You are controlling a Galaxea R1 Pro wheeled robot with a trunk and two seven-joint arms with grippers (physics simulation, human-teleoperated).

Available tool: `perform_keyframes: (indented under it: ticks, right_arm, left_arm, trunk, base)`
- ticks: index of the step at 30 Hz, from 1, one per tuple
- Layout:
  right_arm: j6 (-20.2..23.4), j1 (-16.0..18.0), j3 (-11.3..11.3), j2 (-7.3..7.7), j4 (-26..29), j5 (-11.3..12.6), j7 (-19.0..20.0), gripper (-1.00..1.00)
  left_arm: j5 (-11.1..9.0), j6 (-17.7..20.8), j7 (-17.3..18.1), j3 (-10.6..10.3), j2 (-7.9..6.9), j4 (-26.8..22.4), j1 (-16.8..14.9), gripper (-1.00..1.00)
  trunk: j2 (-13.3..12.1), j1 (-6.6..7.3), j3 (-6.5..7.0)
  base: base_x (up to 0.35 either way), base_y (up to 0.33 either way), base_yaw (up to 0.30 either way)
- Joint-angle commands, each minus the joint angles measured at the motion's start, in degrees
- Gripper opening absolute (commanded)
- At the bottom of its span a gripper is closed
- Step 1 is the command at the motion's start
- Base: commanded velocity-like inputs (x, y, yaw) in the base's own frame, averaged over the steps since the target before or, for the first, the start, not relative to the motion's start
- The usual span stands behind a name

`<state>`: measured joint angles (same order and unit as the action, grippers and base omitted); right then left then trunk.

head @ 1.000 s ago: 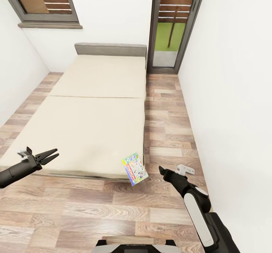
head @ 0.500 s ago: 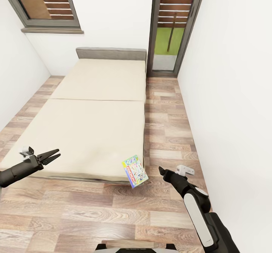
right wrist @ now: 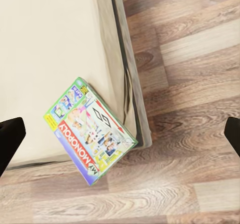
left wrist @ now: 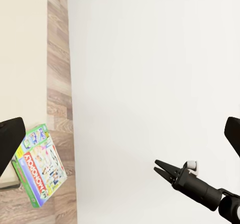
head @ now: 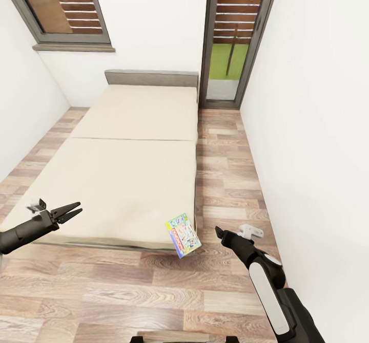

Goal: Put all the toys in the child's room - the three board games (two on the bed and one on the table), the two jigsaw puzzles on the table, and the tennis ball on the table - inside the toy box on the table in the child's room.

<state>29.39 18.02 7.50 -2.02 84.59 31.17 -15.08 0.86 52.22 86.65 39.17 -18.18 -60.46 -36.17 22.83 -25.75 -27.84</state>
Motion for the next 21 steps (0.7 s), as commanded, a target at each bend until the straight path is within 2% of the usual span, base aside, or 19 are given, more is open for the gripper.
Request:
perform_keyframes:
  ticks: [1,21]
  right_arm:
    - [0.14,0.03,0.06,0.0,0.04,0.61,-0.56,1.0]
    - [0.14,0.06,0.14,0.0,-0.13,0.58,-0.58,1.0]
  left_arm:
    - [0.11,0.6,0.27,0.03,-0.01,0.0,-0.04,1.0]
    - [0.11,0.6,0.32,0.03,0.06,0.0,-0.04,1.0]
  trunk:
    - [0.09,-0.03,0.02]
    - [0.09,-0.03,1.91]
  base:
    - [0.0,0.0,0.0]
    - [0.0,0.0,0.0]
